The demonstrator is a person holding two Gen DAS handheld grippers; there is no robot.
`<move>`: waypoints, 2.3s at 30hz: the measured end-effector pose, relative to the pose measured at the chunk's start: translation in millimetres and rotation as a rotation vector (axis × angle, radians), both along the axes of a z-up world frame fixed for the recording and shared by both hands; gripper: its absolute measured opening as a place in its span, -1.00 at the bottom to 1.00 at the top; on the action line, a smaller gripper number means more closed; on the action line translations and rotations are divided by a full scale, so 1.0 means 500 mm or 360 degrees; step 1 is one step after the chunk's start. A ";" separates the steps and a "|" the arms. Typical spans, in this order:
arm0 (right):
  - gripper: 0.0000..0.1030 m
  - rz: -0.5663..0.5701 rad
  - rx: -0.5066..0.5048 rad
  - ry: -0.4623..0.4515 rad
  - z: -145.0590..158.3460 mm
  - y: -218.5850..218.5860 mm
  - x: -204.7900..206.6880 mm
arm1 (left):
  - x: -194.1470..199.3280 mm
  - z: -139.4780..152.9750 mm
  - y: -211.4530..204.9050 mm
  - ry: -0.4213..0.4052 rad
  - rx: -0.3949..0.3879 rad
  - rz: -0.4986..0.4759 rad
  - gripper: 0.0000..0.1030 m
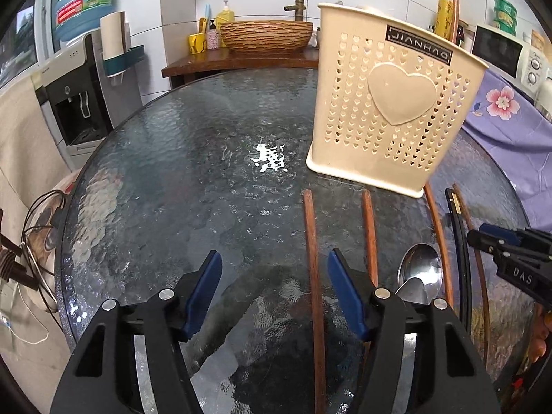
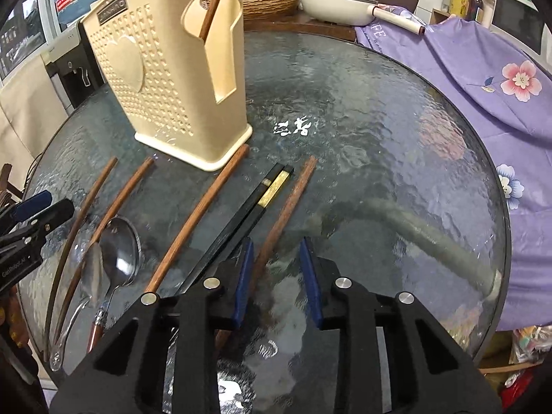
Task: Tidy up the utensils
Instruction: 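Grasp a brown wooden chopstick with the left tool while the right tool grasps another chopstick, then carry the chopstick above the holder with the left tool while the right tool carries its chopstick there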
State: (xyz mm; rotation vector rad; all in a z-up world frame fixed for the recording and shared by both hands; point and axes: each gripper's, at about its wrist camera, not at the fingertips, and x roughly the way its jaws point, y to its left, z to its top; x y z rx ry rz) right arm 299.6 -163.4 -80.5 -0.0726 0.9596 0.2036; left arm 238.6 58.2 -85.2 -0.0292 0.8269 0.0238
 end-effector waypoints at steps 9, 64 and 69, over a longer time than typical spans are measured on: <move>-0.53 0.0000 -0.0008 0.0011 0.003 0.007 0.035 | 0.045 -0.009 -0.028 0.0071 0.0077 -0.0091 -0.03; -0.86 0.0153 0.0675 -0.0365 0.195 -0.059 0.001 | 0.015 0.162 -0.031 -0.0265 -0.0191 -0.0132 -0.87; -0.86 0.0263 0.0695 -0.0489 0.250 -0.064 -0.045 | -0.022 0.203 -0.039 -0.0352 -0.0211 -0.0168 -0.87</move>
